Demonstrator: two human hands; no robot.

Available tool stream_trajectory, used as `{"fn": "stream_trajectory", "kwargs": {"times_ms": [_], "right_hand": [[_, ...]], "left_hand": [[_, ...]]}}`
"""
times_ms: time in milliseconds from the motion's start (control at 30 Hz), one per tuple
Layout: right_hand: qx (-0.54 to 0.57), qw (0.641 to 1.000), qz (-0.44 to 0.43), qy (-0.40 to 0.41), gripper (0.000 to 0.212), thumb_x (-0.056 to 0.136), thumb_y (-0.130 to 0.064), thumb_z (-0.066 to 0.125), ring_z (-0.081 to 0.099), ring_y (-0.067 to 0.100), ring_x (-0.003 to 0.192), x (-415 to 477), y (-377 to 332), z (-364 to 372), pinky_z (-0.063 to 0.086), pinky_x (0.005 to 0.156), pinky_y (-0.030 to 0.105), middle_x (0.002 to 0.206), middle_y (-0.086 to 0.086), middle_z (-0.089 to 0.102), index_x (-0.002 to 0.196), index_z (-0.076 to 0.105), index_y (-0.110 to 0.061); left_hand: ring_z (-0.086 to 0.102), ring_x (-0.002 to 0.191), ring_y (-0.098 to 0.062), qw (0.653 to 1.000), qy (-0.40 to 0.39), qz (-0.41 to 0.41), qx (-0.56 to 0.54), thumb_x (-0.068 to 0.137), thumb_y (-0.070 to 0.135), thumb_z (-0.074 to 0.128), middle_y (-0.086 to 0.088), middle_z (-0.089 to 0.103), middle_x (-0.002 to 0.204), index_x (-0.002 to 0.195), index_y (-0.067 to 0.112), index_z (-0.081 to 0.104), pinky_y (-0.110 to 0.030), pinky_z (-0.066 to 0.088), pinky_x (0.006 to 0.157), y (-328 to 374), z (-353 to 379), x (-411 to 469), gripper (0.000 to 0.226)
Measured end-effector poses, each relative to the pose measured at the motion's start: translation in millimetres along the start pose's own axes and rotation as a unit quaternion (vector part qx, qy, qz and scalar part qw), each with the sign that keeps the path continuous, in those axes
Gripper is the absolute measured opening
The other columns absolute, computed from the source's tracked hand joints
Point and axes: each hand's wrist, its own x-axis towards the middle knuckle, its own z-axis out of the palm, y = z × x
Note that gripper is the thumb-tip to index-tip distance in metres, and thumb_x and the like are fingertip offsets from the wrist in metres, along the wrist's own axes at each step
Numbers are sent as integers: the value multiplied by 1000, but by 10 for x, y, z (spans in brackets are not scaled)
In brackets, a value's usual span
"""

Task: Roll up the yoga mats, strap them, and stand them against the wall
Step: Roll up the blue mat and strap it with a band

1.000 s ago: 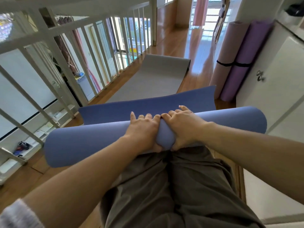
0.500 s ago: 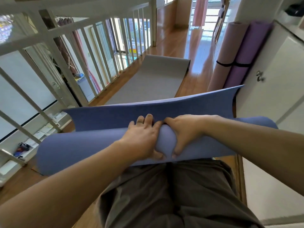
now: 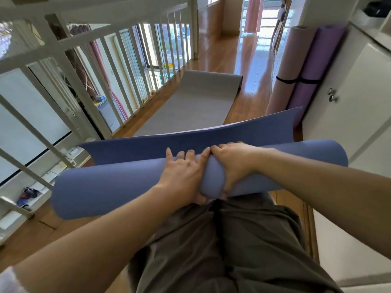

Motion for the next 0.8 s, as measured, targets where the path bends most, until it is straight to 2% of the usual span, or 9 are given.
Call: {"fn": "stream_trajectory", "kwargs": {"times_ms": [100, 167, 233, 267, 367, 500, 600, 700, 800], "right_hand": [[9, 1000, 9, -7, 96, 57, -59, 81, 50, 22, 119, 56, 14, -6, 35, 106, 44, 130, 1, 51, 134, 37, -21], [-44, 998, 22, 27, 107, 63, -61, 76, 40, 27, 129, -17, -42, 96, 17, 114, 57, 140, 6, 42, 145, 24, -17], [-125, 988, 19, 89, 113, 71, -64, 67, 32, 31, 135, -109, -95, 280, 3, 114, 60, 149, 11, 30, 151, 6, -13], [-144, 982, 12, 118, 112, 73, -66, 63, 32, 31, 135, -135, -103, 347, 2, 114, 59, 149, 11, 29, 151, 4, -13], [-118, 985, -9, 122, 108, 71, -68, 63, 42, 27, 128, -113, -38, 280, 3, 115, 57, 140, 7, 42, 150, 12, -14], [-52, 995, -74, 35, 101, 62, -68, 73, 47, 18, 123, -153, 24, 36, 2, 114, 58, 129, -4, 52, 142, 29, -24], [-42, 995, -86, 1, 102, 58, -69, 75, 46, 19, 125, -172, 44, 43, 5, 114, 60, 131, -6, 51, 140, 31, -26], [-44, 996, -67, -25, 106, 60, -65, 77, 42, 20, 131, -142, 19, -15, 7, 115, 59, 139, -4, 47, 144, 27, -24], [-58, 996, -60, -33, 104, 60, -65, 76, 42, 21, 130, -113, -24, -36, 11, 115, 58, 140, -3, 47, 143, 28, -23]], "left_hand": [[34, 134, -31, 999, 32, 9, -13, 66, 75, 62, -10, 32, 148, 151, 26, 1, -56, 16, 114, -56, 46, 21, 115], [37, 131, -31, 999, 14, 14, -41, 64, 75, 64, -8, 37, 144, 150, 26, 8, -54, 22, 113, -130, 3, 91, 114], [42, 127, -29, 998, -7, 14, -57, 63, 74, 66, -6, 42, 139, 149, 27, 15, -49, 29, 110, -183, -52, 176, 111], [43, 125, -28, 998, -17, 18, -59, 62, 74, 68, -5, 43, 137, 148, 28, 17, -46, 32, 108, -195, -83, 213, 109], [48, 119, -23, 996, -49, 26, -71, 62, 72, 70, 0, 49, 129, 144, 31, 24, -41, 36, 102, -240, -183, 276, 103], [53, 114, -17, 976, -135, 57, -162, 61, 70, 72, 9, 55, 124, 138, 34, 36, -37, 43, 98, -306, -248, 210, 92], [49, 119, -18, 977, -121, 52, -169, 63, 70, 70, 5, 51, 133, 142, 29, 34, -34, 40, 99, -241, -220, 89, 96], [36, 130, -26, 998, -18, 20, -52, 70, 73, 62, -5, 36, 143, 148, 23, 18, -43, 29, 109, -49, -111, -55, 103], [26, 137, -31, 1000, 18, -3, -14, 71, 71, 62, -10, 22, 151, 151, 19, 0, -51, 15, 115, 92, 21, -195, 113]]}}
